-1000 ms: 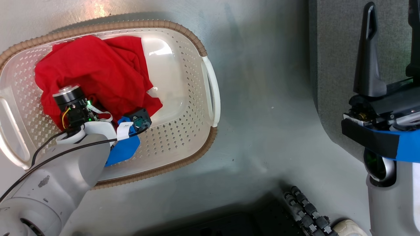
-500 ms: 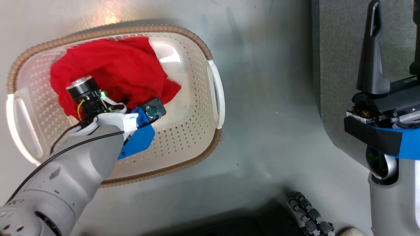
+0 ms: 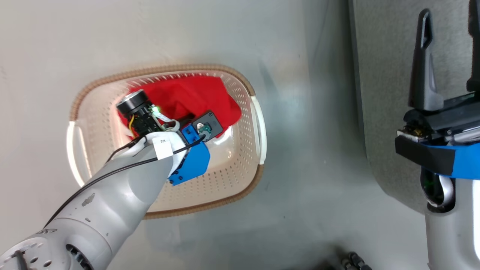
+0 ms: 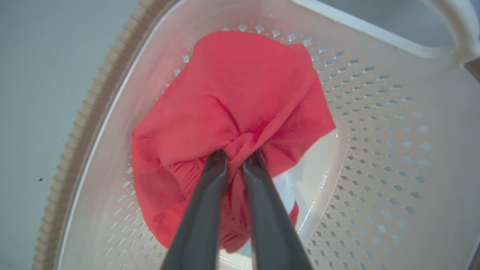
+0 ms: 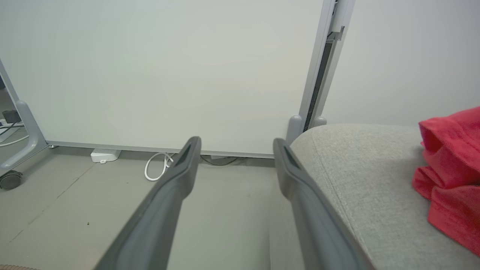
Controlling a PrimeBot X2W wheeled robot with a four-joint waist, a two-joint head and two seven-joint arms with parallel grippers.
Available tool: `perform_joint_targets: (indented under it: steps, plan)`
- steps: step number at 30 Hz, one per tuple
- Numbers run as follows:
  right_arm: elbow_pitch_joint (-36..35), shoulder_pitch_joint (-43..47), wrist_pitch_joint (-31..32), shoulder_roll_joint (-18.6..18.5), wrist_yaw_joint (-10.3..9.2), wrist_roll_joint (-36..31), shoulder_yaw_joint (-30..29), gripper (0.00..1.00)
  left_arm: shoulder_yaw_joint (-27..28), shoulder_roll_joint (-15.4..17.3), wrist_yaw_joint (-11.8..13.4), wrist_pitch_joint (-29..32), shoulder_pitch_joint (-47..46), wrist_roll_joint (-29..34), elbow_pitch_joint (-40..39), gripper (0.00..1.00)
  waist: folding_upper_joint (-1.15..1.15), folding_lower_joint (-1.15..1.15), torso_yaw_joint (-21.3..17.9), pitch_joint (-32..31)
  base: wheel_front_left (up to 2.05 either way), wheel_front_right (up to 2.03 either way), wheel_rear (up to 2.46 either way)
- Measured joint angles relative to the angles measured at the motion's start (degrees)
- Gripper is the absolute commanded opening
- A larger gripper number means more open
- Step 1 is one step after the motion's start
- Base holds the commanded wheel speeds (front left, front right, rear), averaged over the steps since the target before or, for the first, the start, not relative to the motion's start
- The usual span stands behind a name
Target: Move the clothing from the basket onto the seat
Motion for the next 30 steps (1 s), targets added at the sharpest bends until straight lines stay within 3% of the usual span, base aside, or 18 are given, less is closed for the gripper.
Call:
perform_joint_targets:
  steps: [12, 21, 30]
  plan:
    - [3.5, 5.9, 0.0, -0.8, 0.0, -0.2, -1.1, 1.0, 0.8, -2.2, 0.0, -11.5, 1.4, -9.4, 1.3, 0.0, 0.0, 0.0, 2.3, -13.4, 0.0, 0.0, 0.0]
    - [6.3, 11.1, 0.0, -0.8, 0.0, -0.4, -1.4, 1.0, 7.4, -2.3, 0.2, -15.7, 1.7, -16.6, 1.4, 0.0, 0.0, -0.01, 4.0, -24.1, 0.0, 0.0, 0.0]
    - [8.6, 15.0, 0.0, 0.0, 0.0, -0.1, -0.5, 1.0, 15.1, 1.5, 3.3, -15.8, 7.1, -15.4, -10.8, 0.0, 0.0, -0.01, 5.2, -33.5, 0.0, 0.0, 0.0]
